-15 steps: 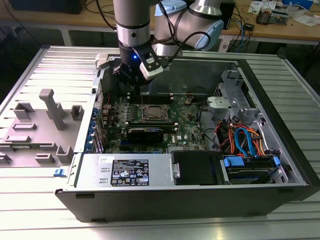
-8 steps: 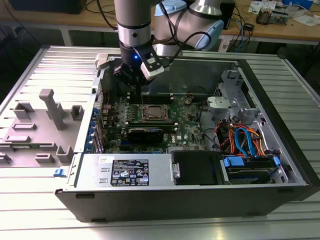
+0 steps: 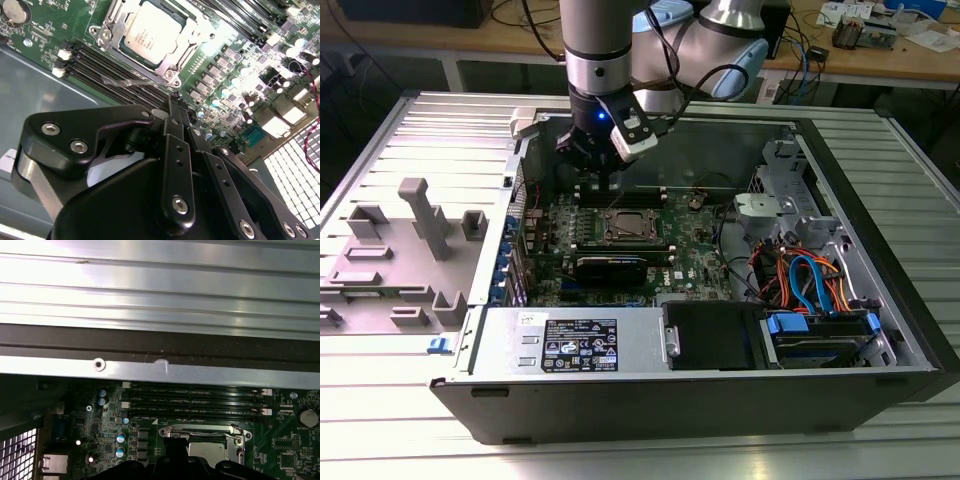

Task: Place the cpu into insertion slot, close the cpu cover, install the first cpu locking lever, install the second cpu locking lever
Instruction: 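Install the first cpu locking lever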

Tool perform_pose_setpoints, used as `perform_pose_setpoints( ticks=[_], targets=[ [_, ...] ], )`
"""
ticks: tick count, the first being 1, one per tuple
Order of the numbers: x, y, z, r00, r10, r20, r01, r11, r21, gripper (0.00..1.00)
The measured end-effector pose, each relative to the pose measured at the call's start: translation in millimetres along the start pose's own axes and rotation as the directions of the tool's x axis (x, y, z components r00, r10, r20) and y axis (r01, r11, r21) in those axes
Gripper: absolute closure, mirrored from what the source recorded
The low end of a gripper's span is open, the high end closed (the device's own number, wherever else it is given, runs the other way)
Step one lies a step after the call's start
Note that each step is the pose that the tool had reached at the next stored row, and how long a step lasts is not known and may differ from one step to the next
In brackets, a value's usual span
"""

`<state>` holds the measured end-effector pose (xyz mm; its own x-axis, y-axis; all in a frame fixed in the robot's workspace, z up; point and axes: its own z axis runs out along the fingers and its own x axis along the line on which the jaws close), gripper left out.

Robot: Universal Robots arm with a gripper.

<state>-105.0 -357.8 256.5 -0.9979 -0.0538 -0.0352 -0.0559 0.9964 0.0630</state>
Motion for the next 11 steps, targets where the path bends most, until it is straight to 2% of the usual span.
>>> perform_pose_setpoints(
  ticks=[3, 11],
  targets=[
    [-4.2, -0.3, 0.7, 1.0000, 0.000, -0.0001, 0.000, 1.0000, 0.0001, 0.89],
    [-4.6, -0.3, 0.8, 1.0000, 0.000, 0.0000, 0.000, 1.0000, 0.0000, 0.89]
  ],
)
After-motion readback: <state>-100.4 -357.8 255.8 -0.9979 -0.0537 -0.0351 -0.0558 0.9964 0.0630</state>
